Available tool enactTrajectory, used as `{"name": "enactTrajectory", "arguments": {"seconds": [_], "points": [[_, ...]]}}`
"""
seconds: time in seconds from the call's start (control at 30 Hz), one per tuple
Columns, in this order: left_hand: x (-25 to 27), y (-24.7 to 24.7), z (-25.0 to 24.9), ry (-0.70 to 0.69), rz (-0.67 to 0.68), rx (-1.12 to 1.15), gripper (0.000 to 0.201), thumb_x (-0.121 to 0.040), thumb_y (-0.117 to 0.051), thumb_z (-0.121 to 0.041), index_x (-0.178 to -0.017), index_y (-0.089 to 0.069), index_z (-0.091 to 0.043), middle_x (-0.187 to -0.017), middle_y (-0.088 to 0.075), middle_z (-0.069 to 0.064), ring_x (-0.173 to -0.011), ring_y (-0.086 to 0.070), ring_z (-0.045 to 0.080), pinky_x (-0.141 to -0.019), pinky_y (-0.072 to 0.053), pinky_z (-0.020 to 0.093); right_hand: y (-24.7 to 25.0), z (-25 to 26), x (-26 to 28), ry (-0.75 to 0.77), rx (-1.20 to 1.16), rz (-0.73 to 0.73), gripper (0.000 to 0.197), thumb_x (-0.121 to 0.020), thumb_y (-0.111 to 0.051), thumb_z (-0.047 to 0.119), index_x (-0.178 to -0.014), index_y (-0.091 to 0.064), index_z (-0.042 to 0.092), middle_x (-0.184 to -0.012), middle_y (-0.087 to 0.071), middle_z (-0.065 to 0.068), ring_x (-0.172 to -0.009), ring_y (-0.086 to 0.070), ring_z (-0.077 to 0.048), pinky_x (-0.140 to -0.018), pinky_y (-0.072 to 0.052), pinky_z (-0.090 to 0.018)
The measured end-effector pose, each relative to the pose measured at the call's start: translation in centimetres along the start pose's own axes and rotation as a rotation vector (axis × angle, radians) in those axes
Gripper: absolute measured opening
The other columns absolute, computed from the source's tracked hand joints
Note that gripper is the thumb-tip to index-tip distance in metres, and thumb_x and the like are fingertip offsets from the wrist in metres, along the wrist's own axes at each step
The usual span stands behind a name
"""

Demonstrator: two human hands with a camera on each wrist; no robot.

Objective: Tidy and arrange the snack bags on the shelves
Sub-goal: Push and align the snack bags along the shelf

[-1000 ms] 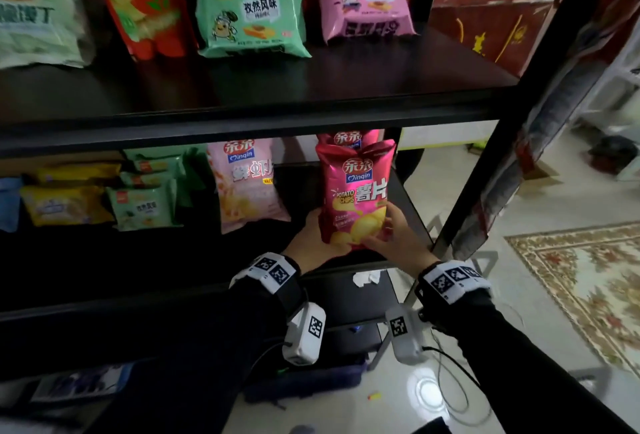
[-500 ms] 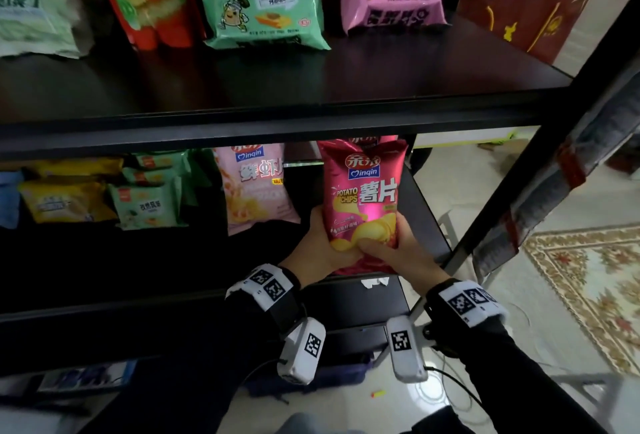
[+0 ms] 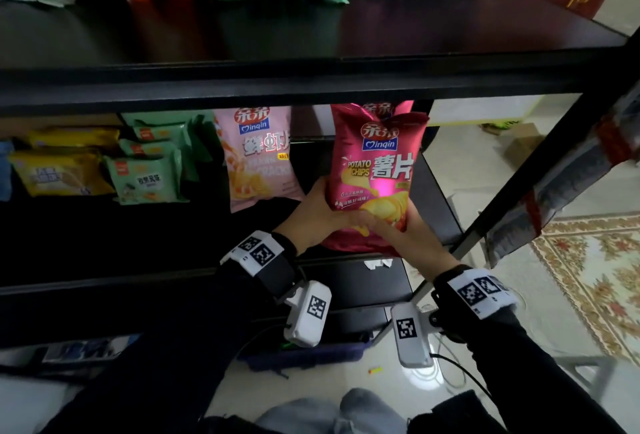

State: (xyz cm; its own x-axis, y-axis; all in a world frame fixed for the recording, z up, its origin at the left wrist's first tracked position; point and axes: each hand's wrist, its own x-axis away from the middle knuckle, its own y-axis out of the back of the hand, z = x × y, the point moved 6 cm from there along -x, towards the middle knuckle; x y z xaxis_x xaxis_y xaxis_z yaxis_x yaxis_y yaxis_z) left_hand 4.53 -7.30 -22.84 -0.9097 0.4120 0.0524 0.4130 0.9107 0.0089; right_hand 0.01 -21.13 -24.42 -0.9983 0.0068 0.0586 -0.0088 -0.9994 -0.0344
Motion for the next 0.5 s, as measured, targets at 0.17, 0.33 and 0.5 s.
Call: {"name": "enactTrajectory", "arguments": {"seconds": [0.17, 0.33, 0.5], "points": [[0.0, -0.8, 1.3, 0.069, -0.063, 0.03, 0.071, -0.071, -0.078, 0.005, -0.128, -0.04, -0.013, -0.116, -0.062, 0.002, -0.096, -0.063, 0.008, -0.082, -0.054, 0.019, 2.0, 0.7, -0.6, -0.163, -0.249, 0.178, 0.046, -0.077, -0.068, 0.019, -0.121, -0.054, 0.025, -0.106, -0.071, 0.001, -0.092, -0.069, -0.016, -0.072, -0.059, -0.03], [-0.5, -2.5, 1.4, 0.12, 0.044, 0.046, 0.082, -0.071, -0.079, 0.003, -0.137, -0.033, -0.014, -0.128, -0.059, 0.006, -0.113, -0.061, 0.017, -0.094, -0.053, 0.034, 3.6, 1.7, -1.9, -0.077, -0.227, 0.048, 0.057, -0.066, -0.074, 0.033, -0.119, -0.056, 0.024, -0.107, -0.073, -0.002, -0.093, -0.071, -0.02, -0.071, -0.058, -0.032], [-1.9, -1.9, -0.7, 0.05, -0.043, 0.192, 0.06, -0.062, -0.082, -0.027, -0.115, -0.054, -0.029, -0.103, -0.073, -0.009, -0.098, -0.068, 0.006, -0.079, -0.054, 0.02, 3.2, 1.6, -2.6, -0.05, -0.187, 0.144, 0.051, -0.068, -0.074, 0.023, -0.115, -0.056, 0.028, -0.109, -0.072, -0.005, -0.096, -0.07, -0.022, -0.075, -0.058, -0.031]]}}
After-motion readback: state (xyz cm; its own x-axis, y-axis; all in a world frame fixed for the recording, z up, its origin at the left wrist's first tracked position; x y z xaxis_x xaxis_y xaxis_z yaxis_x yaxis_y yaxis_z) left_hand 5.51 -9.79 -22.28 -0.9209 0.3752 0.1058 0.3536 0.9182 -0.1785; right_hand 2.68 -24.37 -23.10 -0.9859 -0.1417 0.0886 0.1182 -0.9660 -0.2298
